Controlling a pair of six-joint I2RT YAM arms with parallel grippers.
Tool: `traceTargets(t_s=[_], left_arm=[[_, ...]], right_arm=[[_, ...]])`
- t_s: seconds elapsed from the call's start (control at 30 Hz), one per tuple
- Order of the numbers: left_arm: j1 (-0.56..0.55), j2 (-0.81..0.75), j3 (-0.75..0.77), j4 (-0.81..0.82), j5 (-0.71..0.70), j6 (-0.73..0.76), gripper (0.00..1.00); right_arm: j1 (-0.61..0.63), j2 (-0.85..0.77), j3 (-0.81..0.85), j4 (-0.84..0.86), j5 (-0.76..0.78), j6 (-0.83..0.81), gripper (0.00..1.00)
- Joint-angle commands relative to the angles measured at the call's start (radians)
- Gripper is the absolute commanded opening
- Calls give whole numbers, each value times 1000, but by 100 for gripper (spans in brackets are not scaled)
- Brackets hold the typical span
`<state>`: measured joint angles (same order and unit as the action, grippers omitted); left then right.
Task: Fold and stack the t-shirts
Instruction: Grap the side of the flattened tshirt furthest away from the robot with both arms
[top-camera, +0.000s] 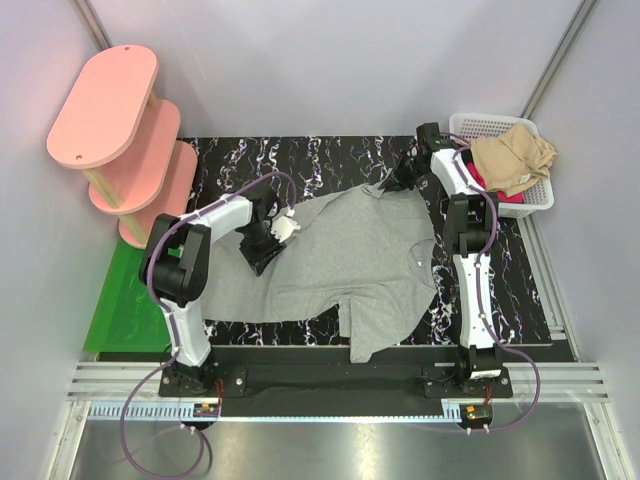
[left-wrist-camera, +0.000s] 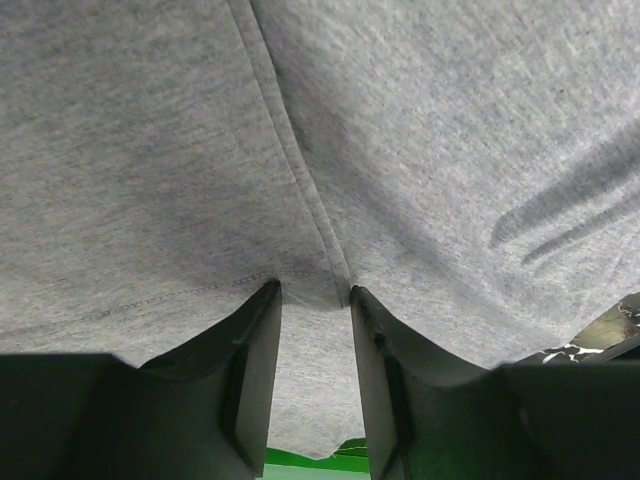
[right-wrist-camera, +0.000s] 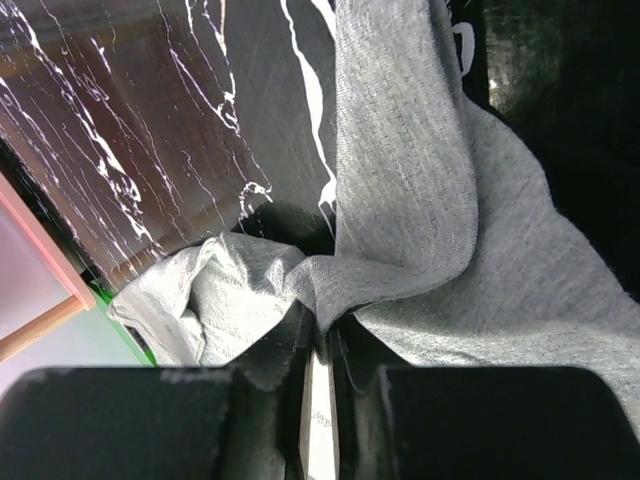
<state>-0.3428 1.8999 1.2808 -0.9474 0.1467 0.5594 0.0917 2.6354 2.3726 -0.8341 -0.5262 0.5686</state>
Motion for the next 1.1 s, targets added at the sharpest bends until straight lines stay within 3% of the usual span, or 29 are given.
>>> traceTargets(t_s=[0.0,0.23,0.47,0.6,0.83,1.07], left_arm=[[-5,16,41,10,-4,-4,32],[-4,-19,83,-13,-55,19,19],[37,-61,156,-56,-144,76,15],[88,-65,230,-96,-264,143,13],[240,10,510,-129,-380,247,12],[281,143,729,-137,-449,295,10]], right_arm=[[5,-86,0,20,-34,-12,13],[5,-104,13,20,-41,-13,12],[9,-172,30,20,-60,-15,10],[14,-259,28,20,-69,-21,9],[25,-406,-59,36,-61,-41,10],[23,-404,-69,41,-57,-41,10]])
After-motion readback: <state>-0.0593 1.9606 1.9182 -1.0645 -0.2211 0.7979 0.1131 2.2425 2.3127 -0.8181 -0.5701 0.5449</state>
